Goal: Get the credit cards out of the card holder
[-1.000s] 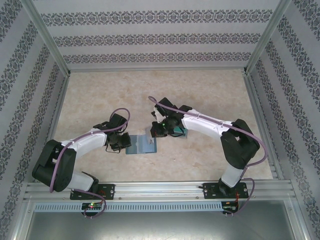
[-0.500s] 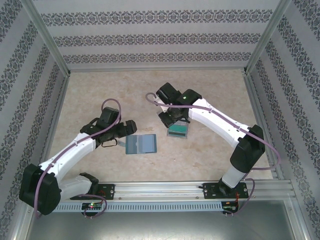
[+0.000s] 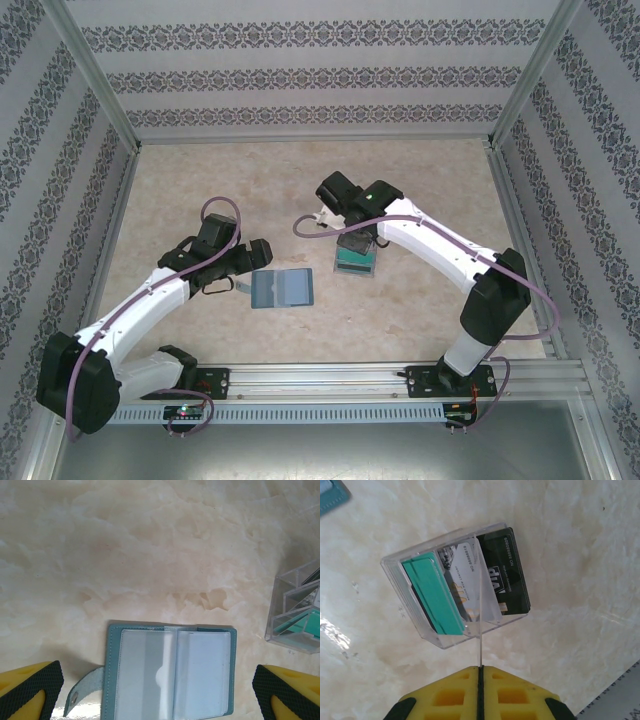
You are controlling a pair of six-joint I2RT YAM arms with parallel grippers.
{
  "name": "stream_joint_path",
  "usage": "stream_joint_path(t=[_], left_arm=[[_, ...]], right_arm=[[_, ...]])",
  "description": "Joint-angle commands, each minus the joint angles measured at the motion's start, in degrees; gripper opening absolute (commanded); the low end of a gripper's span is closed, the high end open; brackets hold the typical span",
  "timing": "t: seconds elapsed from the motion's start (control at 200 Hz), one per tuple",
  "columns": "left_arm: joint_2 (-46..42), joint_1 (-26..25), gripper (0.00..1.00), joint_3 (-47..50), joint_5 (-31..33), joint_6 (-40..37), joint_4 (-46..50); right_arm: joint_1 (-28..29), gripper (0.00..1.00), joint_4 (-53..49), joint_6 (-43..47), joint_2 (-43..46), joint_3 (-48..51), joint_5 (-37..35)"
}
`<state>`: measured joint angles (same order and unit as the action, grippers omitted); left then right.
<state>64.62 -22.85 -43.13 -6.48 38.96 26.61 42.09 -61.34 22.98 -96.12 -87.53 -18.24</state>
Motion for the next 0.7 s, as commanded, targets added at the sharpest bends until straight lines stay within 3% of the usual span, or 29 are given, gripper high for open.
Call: stream_joint_path(t=[0.0,0.694], left_arm=[[0.7,0.2,1.0,-1.4,1.6,-1.4,0.2],[1.5,0.2,1.0,-0.7,0.8,-0.5,0.5]], right_arm=[[-0.6,0.0,1.1,4.1,-0.9,1.2,-1.5],[-2.3,0.0,7.8,3.6,-5.1,6.5,-4.5]])
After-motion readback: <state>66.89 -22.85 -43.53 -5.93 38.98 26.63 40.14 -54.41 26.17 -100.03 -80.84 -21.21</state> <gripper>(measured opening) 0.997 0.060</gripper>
